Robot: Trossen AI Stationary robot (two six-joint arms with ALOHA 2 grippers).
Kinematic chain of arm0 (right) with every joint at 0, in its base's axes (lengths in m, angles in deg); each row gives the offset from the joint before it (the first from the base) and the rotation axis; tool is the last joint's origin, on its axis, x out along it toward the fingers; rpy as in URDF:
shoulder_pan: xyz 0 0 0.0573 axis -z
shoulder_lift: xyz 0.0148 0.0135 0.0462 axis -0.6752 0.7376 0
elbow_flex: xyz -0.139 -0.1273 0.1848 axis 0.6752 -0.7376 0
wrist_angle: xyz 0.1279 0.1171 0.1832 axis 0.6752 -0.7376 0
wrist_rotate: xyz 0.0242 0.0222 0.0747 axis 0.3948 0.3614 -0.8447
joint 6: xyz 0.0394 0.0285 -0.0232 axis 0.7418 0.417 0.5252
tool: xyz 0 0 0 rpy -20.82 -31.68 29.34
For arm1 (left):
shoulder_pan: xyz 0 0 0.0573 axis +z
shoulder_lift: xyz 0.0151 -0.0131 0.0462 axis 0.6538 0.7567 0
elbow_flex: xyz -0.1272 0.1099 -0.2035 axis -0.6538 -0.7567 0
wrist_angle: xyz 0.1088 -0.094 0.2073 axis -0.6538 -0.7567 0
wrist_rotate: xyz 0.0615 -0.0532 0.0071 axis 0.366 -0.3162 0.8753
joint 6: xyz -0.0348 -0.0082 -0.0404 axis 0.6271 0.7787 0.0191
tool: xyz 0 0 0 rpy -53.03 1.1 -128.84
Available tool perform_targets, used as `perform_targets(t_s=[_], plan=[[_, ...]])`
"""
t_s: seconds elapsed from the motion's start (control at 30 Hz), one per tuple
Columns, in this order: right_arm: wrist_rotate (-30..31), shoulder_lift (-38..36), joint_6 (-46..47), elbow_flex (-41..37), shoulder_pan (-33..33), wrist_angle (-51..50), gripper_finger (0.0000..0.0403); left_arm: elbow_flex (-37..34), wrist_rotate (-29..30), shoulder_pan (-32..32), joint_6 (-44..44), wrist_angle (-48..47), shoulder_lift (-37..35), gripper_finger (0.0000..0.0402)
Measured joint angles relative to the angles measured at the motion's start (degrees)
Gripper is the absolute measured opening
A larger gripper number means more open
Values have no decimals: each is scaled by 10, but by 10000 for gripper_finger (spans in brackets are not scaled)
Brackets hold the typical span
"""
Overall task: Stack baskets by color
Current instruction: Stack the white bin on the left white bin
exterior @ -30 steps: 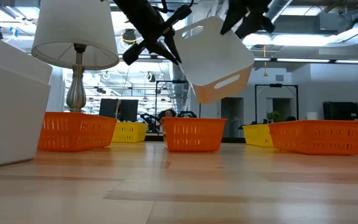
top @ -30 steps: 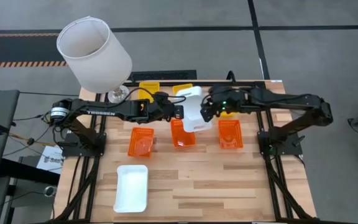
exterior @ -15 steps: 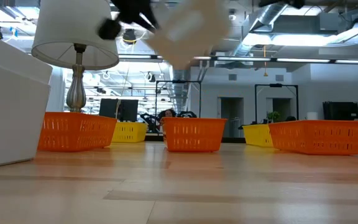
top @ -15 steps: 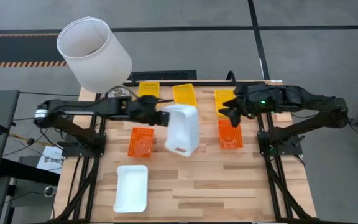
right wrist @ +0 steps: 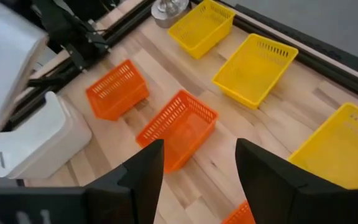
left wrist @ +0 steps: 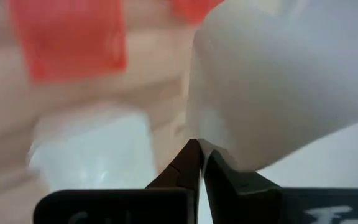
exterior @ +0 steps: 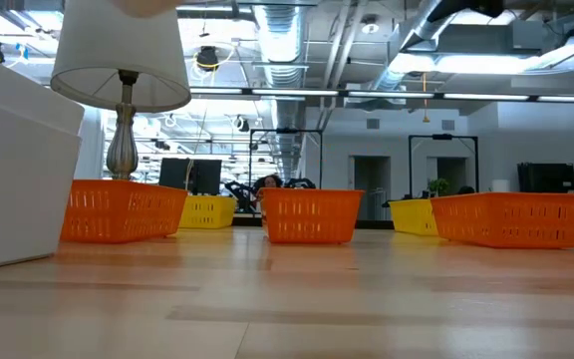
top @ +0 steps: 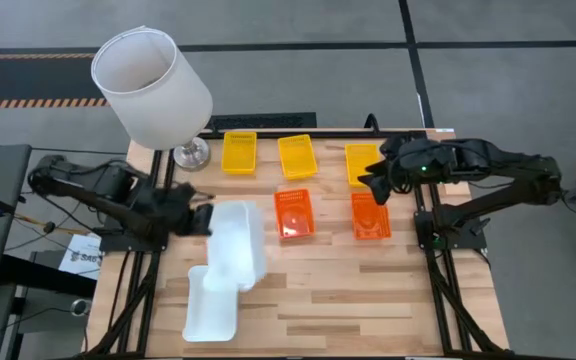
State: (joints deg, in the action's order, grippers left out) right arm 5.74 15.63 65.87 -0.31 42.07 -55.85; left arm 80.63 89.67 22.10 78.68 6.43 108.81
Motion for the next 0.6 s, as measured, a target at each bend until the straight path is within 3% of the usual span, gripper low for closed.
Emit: perform_targets(t_s=[0.37, 0.6], plan=[[-5, 39, -1, 0, 0, 0, 212, 0, -22, -167, 131, -31, 55, 0], [-5, 40, 0, -1, 0, 2, 208, 0, -42, -217, 162, -68, 105, 0]])
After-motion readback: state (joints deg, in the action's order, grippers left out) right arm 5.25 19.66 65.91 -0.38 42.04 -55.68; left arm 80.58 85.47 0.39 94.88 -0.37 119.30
